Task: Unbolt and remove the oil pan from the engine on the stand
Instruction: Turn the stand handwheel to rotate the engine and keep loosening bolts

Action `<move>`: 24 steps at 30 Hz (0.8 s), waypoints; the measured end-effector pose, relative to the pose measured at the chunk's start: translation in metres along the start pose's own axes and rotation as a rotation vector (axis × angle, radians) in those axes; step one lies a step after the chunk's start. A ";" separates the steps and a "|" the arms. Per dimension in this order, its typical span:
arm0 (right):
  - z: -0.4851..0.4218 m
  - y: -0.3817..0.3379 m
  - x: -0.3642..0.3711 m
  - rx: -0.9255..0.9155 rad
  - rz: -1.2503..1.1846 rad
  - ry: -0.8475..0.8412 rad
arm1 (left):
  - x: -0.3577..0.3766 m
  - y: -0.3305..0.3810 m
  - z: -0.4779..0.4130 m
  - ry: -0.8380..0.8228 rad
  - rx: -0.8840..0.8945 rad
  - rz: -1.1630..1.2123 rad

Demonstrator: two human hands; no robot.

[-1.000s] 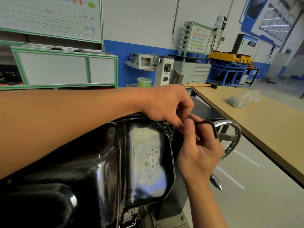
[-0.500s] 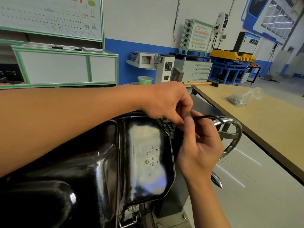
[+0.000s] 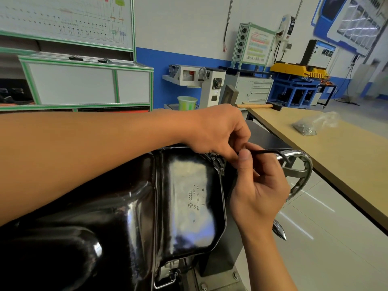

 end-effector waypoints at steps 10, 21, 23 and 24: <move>-0.002 0.000 0.000 -0.002 0.062 -0.060 | 0.006 -0.001 0.006 -0.056 0.023 0.062; -0.006 -0.005 -0.007 -0.026 0.077 -0.036 | 0.003 0.002 0.003 -0.092 0.048 0.027; -0.006 -0.004 -0.005 -0.024 0.071 -0.059 | 0.004 0.002 0.006 -0.139 0.065 -0.006; -0.006 -0.004 -0.004 -0.028 0.067 -0.072 | 0.003 0.002 0.006 -0.139 0.059 -0.012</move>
Point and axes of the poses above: each hand's wrist, its own z-axis away from the middle knuckle, its own x-axis out of the palm, y = z × x, the point moved 7 cm from there along -z, towards the middle knuckle, and after that the axes turned 8 degrees about -y, right-handed, at the moved point
